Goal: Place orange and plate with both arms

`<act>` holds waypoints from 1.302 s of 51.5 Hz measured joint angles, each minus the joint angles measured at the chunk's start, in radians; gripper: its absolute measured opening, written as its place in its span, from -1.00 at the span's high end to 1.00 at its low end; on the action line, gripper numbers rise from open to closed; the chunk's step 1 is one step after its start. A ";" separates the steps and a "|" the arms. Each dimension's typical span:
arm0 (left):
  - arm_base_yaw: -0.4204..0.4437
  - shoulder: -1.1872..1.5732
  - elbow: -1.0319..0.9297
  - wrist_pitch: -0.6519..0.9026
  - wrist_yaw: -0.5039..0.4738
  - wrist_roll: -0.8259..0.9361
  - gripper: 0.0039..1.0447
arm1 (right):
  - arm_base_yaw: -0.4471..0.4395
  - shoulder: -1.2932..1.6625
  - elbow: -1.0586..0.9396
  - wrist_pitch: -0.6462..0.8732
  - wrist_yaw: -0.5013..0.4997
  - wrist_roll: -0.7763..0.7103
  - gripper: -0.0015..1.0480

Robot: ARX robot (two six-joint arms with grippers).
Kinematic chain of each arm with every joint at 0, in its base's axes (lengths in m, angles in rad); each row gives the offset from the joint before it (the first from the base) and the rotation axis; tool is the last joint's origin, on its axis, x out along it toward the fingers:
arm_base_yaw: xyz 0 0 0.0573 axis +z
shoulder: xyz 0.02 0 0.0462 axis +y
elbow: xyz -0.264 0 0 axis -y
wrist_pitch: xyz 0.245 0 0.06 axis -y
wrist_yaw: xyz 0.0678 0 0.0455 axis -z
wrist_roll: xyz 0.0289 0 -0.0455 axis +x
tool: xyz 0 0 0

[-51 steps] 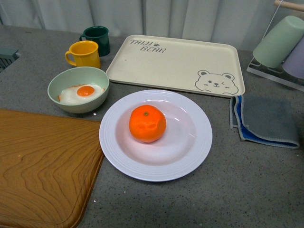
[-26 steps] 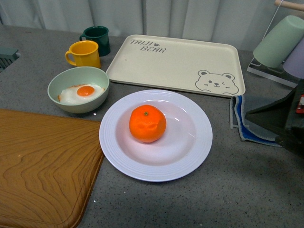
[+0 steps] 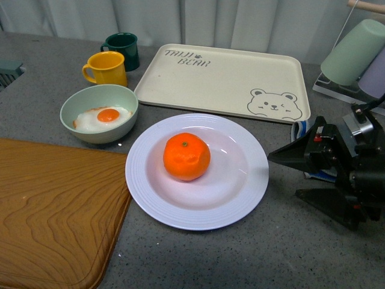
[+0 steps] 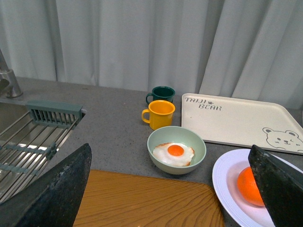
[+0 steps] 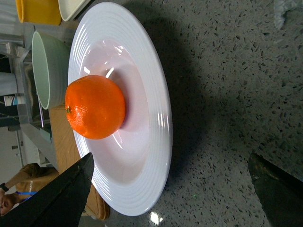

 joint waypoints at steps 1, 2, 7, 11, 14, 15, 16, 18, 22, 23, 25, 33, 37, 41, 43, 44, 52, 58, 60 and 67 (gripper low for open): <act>0.000 0.000 0.000 0.000 0.000 0.000 -0.88 | 0.003 0.007 0.007 0.000 -0.003 0.005 -0.82; 0.000 0.000 0.000 0.000 0.000 0.000 -0.88 | 0.006 0.014 0.014 0.001 -0.008 0.006 -0.82; 0.000 0.000 0.000 0.000 0.000 0.000 -0.88 | 0.021 0.049 0.053 0.004 -0.017 0.020 -0.82; 0.000 0.000 0.000 0.000 0.000 0.000 -0.88 | 0.030 0.072 0.085 -0.002 -0.023 0.032 -0.82; 0.000 0.000 0.000 0.000 0.000 0.000 -0.88 | 0.036 0.089 0.109 -0.015 -0.028 0.042 -0.82; 0.000 0.000 0.000 0.000 0.000 0.000 -0.88 | 0.037 0.092 0.111 -0.015 -0.029 0.043 -0.82; 0.000 0.000 0.000 0.000 0.000 0.000 -0.88 | 0.039 0.099 0.119 -0.013 -0.032 0.049 -0.82; 0.000 0.000 0.000 0.000 0.000 0.000 -0.88 | 0.042 0.109 0.130 -0.014 -0.031 0.057 -0.82; 0.000 0.000 0.000 0.000 0.000 0.000 -0.88 | 0.050 0.132 0.154 -0.018 -0.044 0.074 -0.82; 0.000 0.000 0.000 0.000 0.000 0.000 -0.88 | 0.051 0.134 0.158 -0.018 -0.046 0.077 -0.82; 0.000 0.000 0.000 0.000 0.000 0.000 -0.88 | 0.056 0.146 0.174 -0.029 -0.051 0.080 -0.82; 0.000 0.000 0.000 0.000 0.000 0.000 -0.88 | 0.080 0.167 0.216 -0.050 -0.077 0.106 -0.82; 0.000 0.000 0.000 0.000 0.000 0.000 -0.88 | 0.095 0.177 0.243 -0.082 -0.084 0.114 -0.82; 0.000 0.000 0.000 0.000 0.000 0.000 -0.88 | 0.107 0.182 0.272 -0.131 -0.087 0.113 -0.82; 0.000 0.000 0.000 0.000 0.000 0.000 -0.88 | 0.108 0.183 0.278 -0.139 -0.087 0.113 -0.82; 0.000 0.000 0.000 0.000 0.000 0.000 -0.88 | 0.109 0.185 0.282 -0.140 -0.087 0.114 -0.82; 0.000 0.000 0.000 0.000 0.000 0.000 -0.88 | 0.110 0.198 0.287 -0.162 -0.080 0.114 -0.32; 0.000 0.000 0.000 0.000 0.000 0.000 -0.88 | 0.111 0.202 0.287 -0.173 -0.071 0.115 0.12; 0.000 0.000 0.000 0.000 0.000 0.000 -0.88 | 0.111 0.203 0.288 -0.180 -0.069 0.114 0.22; 0.000 0.000 0.000 0.000 0.000 0.000 -0.88 | 0.111 0.211 0.289 -0.203 -0.060 0.114 0.63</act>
